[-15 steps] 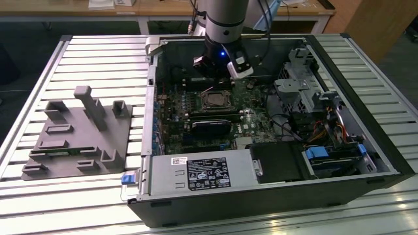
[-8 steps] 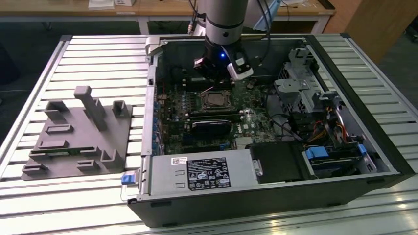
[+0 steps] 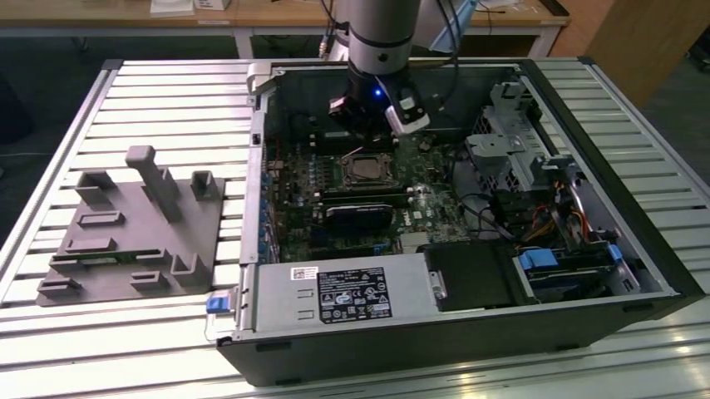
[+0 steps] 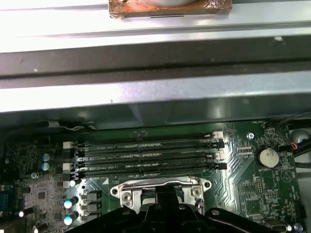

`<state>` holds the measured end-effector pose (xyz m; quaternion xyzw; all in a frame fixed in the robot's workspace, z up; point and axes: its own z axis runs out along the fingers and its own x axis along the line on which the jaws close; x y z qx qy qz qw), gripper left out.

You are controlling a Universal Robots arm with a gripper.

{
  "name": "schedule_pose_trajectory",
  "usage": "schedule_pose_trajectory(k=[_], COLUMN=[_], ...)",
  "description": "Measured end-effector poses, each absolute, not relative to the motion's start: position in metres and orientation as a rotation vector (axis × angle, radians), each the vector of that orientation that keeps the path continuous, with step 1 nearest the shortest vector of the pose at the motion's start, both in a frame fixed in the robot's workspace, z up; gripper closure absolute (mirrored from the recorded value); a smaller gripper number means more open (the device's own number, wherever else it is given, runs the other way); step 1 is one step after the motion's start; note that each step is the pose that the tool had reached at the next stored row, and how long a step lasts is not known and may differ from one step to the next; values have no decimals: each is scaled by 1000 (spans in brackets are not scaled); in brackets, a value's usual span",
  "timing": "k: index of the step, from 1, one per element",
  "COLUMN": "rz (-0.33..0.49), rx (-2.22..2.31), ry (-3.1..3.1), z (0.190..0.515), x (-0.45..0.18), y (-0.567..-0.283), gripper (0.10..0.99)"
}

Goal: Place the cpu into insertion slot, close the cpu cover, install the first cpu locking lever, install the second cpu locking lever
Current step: 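Install the first cpu locking lever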

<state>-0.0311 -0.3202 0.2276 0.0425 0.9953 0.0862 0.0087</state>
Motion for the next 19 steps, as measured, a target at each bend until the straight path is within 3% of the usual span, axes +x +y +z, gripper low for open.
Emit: schedule_pose_trajectory(k=[19], rz=[269], rx=[129], ry=[3090], z=[218], x=[-31], y=[-307], gripper=[980])
